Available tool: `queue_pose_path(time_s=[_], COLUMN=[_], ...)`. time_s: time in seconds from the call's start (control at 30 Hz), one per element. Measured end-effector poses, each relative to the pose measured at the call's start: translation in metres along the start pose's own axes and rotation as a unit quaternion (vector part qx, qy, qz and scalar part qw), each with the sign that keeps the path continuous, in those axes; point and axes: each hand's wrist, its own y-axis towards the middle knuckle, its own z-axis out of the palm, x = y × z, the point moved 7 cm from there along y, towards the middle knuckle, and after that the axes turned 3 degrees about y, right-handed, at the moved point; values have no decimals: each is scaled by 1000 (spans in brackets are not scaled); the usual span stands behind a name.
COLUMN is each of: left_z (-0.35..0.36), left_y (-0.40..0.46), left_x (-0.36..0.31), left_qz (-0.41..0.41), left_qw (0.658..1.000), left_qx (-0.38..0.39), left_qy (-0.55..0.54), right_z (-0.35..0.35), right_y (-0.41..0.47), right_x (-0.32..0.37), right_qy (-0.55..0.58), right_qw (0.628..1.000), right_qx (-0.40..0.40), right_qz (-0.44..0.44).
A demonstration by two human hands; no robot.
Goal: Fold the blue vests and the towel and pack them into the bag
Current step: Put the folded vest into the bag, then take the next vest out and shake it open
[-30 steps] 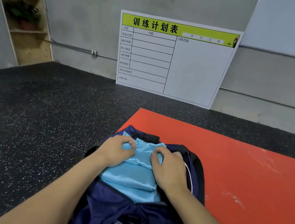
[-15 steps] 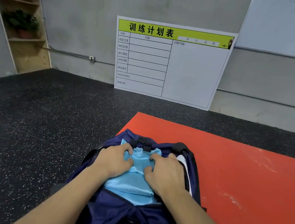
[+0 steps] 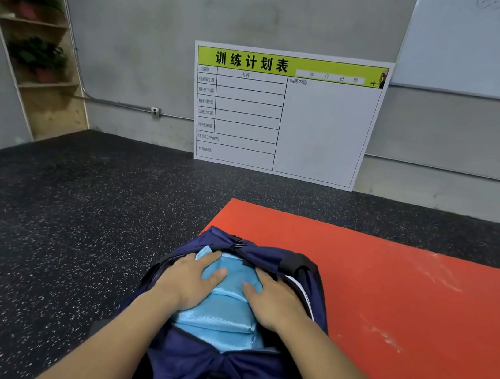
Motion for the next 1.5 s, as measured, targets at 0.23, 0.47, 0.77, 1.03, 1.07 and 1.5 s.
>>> queue_pose_path(time_s=[0.23, 0.47, 0.77, 1.03, 1.07, 1.5], left_z=[-31, -85, -51, 35, 49, 245], left_y=[-51, -115, -188, -271, -286, -450], left_x=[-20, -102, -274, -456, -480, -665], left_qz=[56, 167, 296, 439, 461, 581], left_qw=[995, 980, 951, 896, 885, 794], left_qx=[-65, -94, -72, -5, 6, 173], left_qy=[-44, -50, -49, -63, -63, -49], right_z=[-7, -91, -205, -266, -269, -218], right_y=[-40, -122, -281, -443, -464, -669], right_x=[32, 20, -102, -261, -283, -490], right_qy=[57, 59, -14, -57, -56, -30], right_qw=[994, 986, 986, 979, 978, 954], right_qx=[41, -31, -125, -192, -198, -218], right_qz=[-89, -151, -106, 23, 42, 204])
